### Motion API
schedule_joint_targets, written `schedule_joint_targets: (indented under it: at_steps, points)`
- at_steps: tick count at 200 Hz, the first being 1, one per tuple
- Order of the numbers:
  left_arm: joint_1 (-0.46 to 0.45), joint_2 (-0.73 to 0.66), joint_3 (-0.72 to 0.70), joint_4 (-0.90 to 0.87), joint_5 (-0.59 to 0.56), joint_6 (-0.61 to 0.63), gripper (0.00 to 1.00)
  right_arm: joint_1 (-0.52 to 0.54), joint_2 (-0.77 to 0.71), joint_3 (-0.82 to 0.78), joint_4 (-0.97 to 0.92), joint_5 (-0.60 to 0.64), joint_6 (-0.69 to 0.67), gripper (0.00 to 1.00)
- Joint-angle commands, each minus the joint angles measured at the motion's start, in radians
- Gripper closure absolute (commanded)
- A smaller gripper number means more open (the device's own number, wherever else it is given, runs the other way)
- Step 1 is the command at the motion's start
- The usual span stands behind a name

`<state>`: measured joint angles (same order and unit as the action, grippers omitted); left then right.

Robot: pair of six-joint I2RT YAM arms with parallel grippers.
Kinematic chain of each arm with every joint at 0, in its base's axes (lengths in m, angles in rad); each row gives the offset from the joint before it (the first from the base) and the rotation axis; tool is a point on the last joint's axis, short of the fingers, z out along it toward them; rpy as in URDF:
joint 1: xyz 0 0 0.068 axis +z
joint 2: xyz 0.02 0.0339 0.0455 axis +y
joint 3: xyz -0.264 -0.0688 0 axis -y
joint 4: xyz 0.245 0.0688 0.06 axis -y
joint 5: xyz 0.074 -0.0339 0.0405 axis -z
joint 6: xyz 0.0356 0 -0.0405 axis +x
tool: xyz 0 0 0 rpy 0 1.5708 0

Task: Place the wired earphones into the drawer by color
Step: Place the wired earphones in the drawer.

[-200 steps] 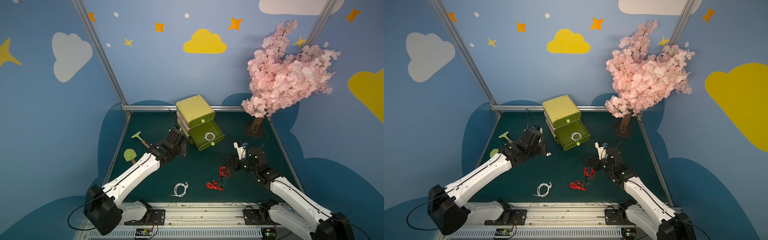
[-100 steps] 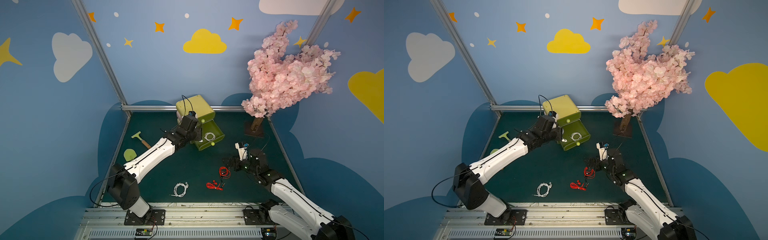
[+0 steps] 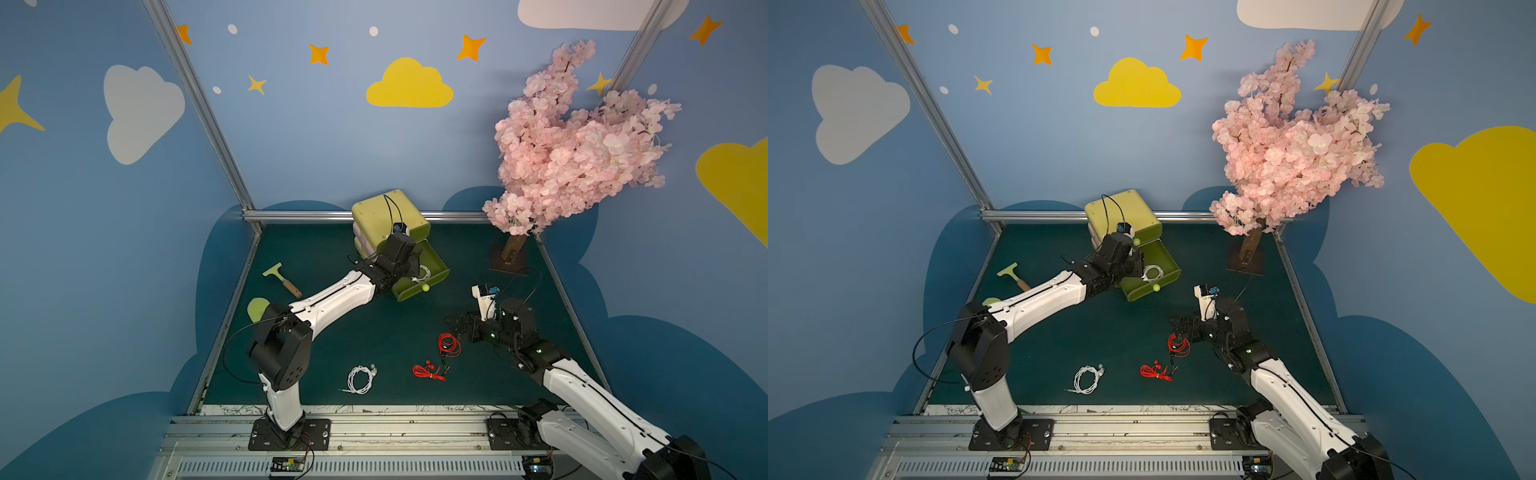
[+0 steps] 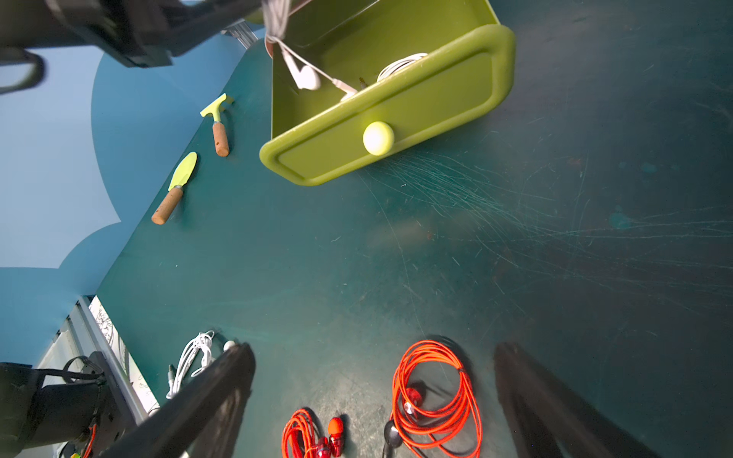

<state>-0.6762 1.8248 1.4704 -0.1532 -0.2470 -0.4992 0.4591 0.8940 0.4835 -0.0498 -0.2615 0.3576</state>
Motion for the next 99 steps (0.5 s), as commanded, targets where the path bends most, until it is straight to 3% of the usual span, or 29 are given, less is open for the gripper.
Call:
schedule_joint_targets:
  at_steps: [1,99]
  points:
    - [-0.001,0.027,0.039,0.044,0.0,-0.023,0.97,0.0,-0.021,-0.014,-0.013,0.016,0.002,0.01]
    - [-0.002,0.1,0.049,0.036,0.007,-0.042,0.96,0.0,-0.032,-0.015,-0.012,0.018,0.006,0.02]
